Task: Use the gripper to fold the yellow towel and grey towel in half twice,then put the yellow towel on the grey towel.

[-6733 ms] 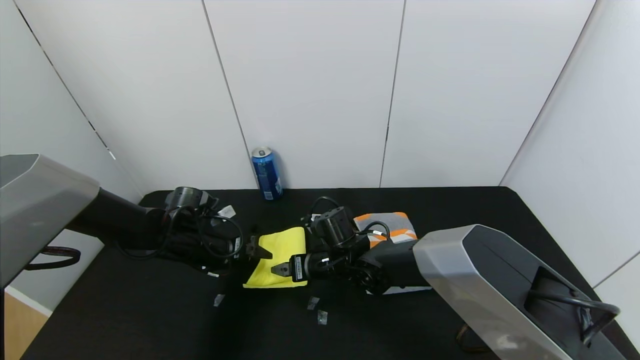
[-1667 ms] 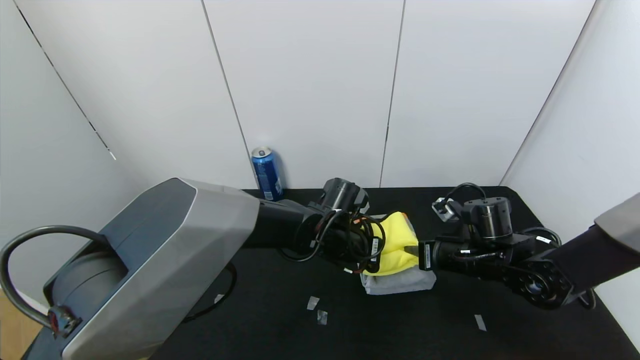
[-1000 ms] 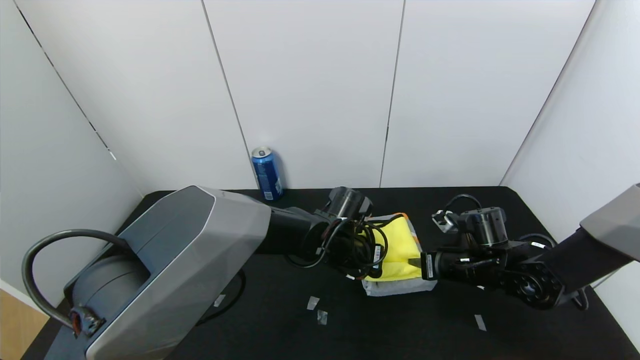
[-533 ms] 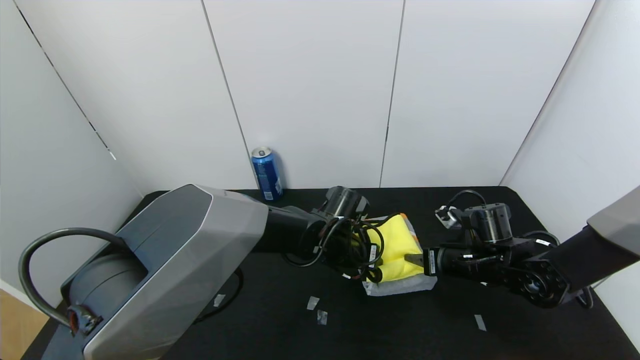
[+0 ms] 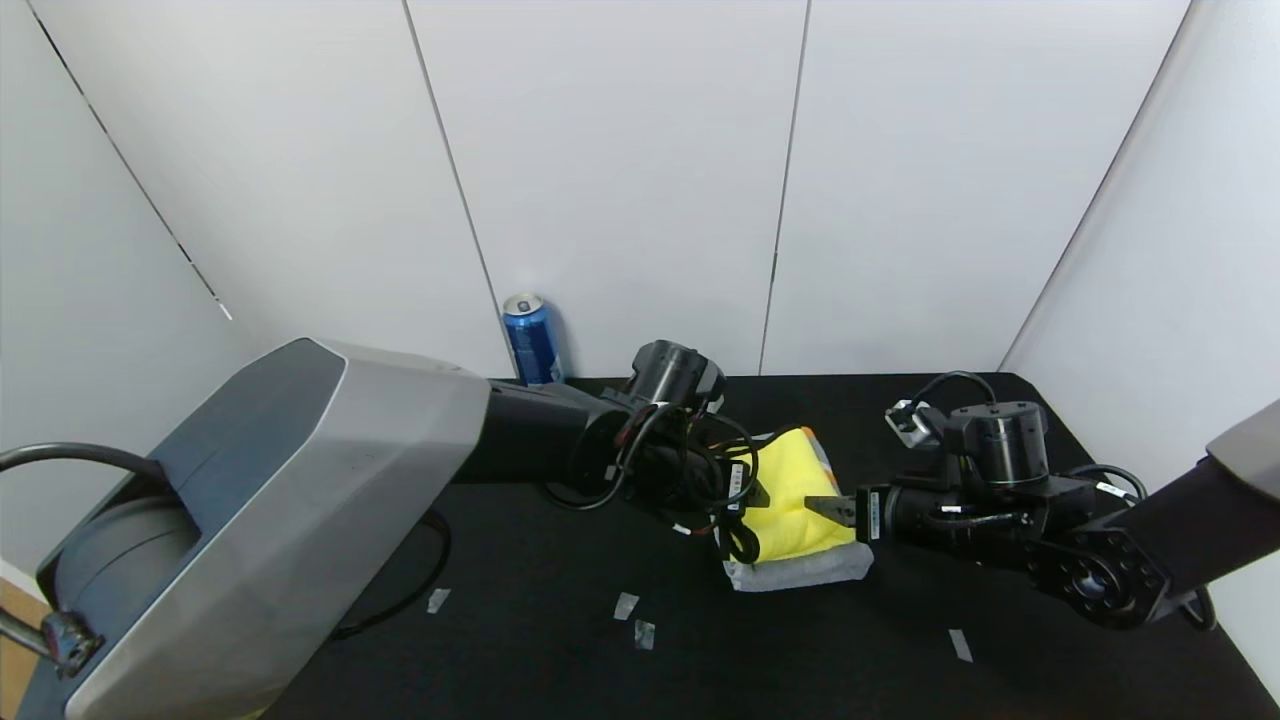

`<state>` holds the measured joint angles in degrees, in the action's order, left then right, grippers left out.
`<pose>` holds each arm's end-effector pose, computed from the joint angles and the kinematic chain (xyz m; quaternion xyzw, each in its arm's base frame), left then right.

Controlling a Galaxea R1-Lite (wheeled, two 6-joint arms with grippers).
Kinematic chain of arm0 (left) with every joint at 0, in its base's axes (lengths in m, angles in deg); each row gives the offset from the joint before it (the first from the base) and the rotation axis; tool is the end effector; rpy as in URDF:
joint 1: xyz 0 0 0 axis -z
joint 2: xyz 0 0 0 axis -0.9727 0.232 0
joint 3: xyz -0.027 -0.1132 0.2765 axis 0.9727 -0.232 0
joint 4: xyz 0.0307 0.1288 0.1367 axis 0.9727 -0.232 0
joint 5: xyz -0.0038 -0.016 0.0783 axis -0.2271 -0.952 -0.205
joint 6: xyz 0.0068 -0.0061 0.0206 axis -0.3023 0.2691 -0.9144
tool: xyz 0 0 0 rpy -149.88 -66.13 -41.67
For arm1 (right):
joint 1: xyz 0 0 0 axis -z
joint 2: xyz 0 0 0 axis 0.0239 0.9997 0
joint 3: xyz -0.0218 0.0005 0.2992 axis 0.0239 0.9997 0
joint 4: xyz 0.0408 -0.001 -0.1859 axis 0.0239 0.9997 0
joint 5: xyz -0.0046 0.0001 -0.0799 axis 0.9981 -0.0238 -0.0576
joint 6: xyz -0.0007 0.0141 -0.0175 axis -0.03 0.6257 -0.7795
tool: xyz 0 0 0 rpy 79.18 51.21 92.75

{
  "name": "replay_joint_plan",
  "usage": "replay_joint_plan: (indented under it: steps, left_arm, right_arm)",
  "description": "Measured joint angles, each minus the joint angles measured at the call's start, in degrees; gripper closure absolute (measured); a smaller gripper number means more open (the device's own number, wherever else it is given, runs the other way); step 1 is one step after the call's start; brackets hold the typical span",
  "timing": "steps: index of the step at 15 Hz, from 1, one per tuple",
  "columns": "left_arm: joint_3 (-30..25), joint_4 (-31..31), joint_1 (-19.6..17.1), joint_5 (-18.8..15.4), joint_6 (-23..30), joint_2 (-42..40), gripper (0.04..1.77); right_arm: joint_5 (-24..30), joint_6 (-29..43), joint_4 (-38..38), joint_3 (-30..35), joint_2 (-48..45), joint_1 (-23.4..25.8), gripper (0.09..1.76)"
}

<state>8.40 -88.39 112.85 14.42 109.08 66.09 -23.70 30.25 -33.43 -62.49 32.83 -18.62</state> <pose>0.3737 -0.2773 0.1082 -0.0499 0.4156 -0.2714 0.8667 0.3414 0.1121 0.0707 0.1091 0.2916 0.2338 0.9211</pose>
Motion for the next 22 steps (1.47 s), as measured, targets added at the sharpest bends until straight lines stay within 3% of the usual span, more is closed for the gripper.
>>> replay_joint_plan:
  steps: [5, 9, 13, 19, 22]
  left_arm:
    - [-0.5, -0.37, -1.57, 0.09, 0.07, -3.86, 0.23]
    - [-1.9, -4.35, -3.58, 0.22, 0.02, -10.36, 0.18]
    - [-9.18, -6.08, -5.07, 1.11, -0.11, -20.83, 0.14]
    - [-25.41, -7.28, -5.23, 7.52, -3.23, -40.59, 0.12]
    - [-31.01, -12.18, -5.18, 11.24, -5.47, -51.3, 0.11]
  right_arm:
    - [0.09, -0.24, -0.09, 2.27, -4.41, -0.2, 0.3]
    - [0.05, -0.1, 0.4, 3.32, -9.26, -0.52, 0.23]
    - [-0.77, -0.02, 2.73, 6.1, -16.74, -1.51, 0.2]
    - [-7.72, -0.1, 22.03, 9.29, -35.34, -3.8, 0.17]
    - [-10.98, -0.1, 33.37, 9.84, -45.65, -4.99, 0.16]
